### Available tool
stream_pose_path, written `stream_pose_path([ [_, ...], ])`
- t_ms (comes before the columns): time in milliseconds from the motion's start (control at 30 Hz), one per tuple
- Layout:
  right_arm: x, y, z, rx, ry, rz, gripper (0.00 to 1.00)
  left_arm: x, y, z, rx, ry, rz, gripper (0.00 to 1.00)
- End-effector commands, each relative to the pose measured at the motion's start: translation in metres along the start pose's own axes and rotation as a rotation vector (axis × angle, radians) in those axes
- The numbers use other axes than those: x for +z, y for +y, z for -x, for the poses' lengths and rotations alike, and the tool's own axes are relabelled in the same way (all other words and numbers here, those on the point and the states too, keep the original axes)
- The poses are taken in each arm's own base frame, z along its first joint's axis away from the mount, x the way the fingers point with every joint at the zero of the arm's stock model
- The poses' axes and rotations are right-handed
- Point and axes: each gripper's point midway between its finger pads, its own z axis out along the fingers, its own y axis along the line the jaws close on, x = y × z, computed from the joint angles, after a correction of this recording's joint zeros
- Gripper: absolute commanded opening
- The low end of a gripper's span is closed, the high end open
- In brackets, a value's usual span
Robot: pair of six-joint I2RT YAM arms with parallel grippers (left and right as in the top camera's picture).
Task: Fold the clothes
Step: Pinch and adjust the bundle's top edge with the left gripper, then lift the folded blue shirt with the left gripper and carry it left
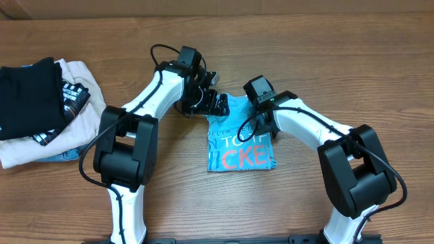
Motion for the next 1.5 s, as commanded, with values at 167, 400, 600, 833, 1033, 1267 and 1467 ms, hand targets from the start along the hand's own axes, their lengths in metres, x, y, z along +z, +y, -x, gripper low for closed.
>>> stream_pose_path([
  [167, 0.028, -0.009, -0.033, -0.008, 0.123, -0.034, 0.09, 0.023, -0.031, -0.013, 0.116, 0.061, -0.131, 0.71],
  [400, 0.028, -0.009, -0.034, -0.008, 0.126, -0.035, 0.07, 0.019, -0.024, -0.015, 0.125, 0.067, -0.132, 0.48],
  [600, 0.006, -0.027, -0.019, 0.117, 0.067, -0.122, 0.04, -0.010, -0.009, -0.006, 0.110, 0.038, -0.112, 0.32],
  [833, -0.076, -0.048, 0.034, 0.196, -0.174, -0.121, 0.07, -0.091, 0.015, 0.014, 0.108, -0.111, -0.003, 0.04],
  [1033, -0.140, -0.076, 0.051, 0.273, -0.333, -0.111, 0.14, -0.173, 0.037, 0.005, 0.058, -0.230, 0.143, 0.04],
  [1267, -0.176, -0.107, 0.042, 0.350, -0.403, -0.127, 0.13, -0.281, 0.078, -0.023, -0.046, -0.390, 0.439, 0.04],
  [1467, -0.181, -0.113, 0.033, 0.358, -0.389, -0.133, 0.13, -0.362, 0.106, -0.044, -0.122, -0.505, 0.615, 0.04],
])
